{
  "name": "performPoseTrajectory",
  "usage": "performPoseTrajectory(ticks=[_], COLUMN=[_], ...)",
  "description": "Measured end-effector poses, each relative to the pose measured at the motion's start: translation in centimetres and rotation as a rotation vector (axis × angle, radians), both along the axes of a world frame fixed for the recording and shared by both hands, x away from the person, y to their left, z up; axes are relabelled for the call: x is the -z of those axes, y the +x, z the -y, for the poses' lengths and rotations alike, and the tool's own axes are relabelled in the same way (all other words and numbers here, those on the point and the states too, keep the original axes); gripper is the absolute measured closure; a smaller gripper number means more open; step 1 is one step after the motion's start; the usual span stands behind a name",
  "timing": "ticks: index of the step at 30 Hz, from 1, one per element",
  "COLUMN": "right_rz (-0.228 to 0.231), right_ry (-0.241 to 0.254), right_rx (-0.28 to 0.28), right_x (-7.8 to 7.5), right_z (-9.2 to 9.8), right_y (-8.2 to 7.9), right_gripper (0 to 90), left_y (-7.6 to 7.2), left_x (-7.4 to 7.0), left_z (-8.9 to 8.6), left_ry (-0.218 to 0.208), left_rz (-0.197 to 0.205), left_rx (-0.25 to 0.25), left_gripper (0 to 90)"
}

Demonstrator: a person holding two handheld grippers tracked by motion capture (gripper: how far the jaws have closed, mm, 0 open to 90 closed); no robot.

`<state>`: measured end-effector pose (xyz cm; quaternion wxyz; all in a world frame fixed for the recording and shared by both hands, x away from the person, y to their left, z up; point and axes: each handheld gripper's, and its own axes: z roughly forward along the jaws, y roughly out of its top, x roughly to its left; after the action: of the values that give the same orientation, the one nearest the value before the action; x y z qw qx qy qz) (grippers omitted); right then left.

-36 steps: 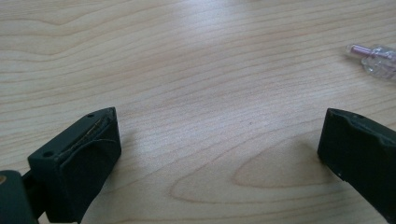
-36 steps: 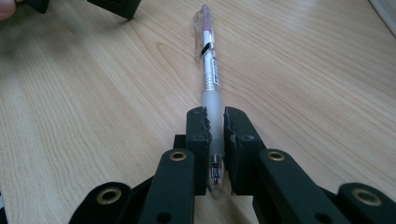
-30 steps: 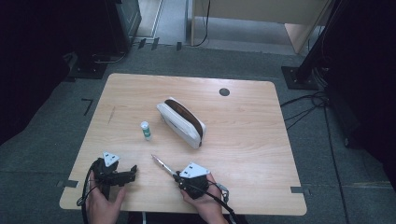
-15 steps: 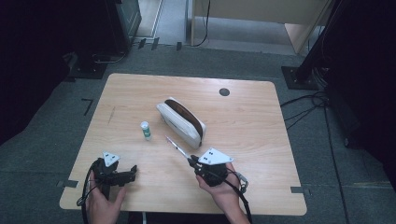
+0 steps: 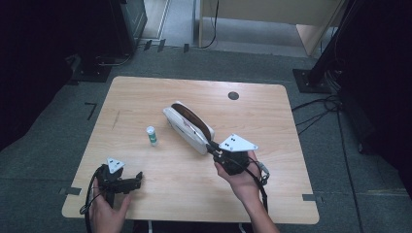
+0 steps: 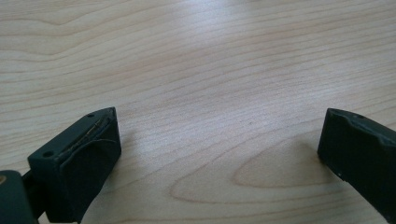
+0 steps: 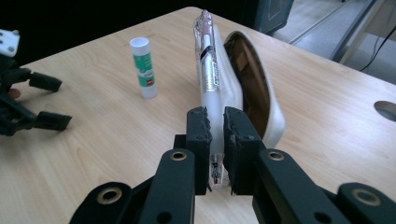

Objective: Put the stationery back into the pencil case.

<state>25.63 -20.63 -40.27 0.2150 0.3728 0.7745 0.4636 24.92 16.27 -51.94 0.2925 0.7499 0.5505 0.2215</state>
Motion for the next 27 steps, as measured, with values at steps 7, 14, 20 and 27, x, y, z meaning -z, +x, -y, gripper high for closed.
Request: performPoseTrajectory(ticks=[7,14,20,27], right_rz=[0.000,-0.009,-0.043,-0.061], right_ry=[-0.015,-0.036,-0.055,-0.080], right_rx=[0.014,0.015,0.014,0.023], right_x=[-1.0,-1.8,-1.6,-1.1], right_z=[0.4,0.2,-0.2,-0.7], right_y=[2.2,4.2,5.8,7.4], right_gripper=[81.3,81.3,81.2,81.1], left_y=[0.0,0.0,0.0,0.0], left_x=[0.0,0.0,0.0,0.0], left_z=[0.0,0.0,0.0,0.0], left_ry=[0.000,0.001,0.001,0.002], left_rz=[0.000,0.001,0.002,0.001], left_rx=[0.000,0.000,0.000,0.001], left_gripper=[0.0,0.0,0.0,0.0])
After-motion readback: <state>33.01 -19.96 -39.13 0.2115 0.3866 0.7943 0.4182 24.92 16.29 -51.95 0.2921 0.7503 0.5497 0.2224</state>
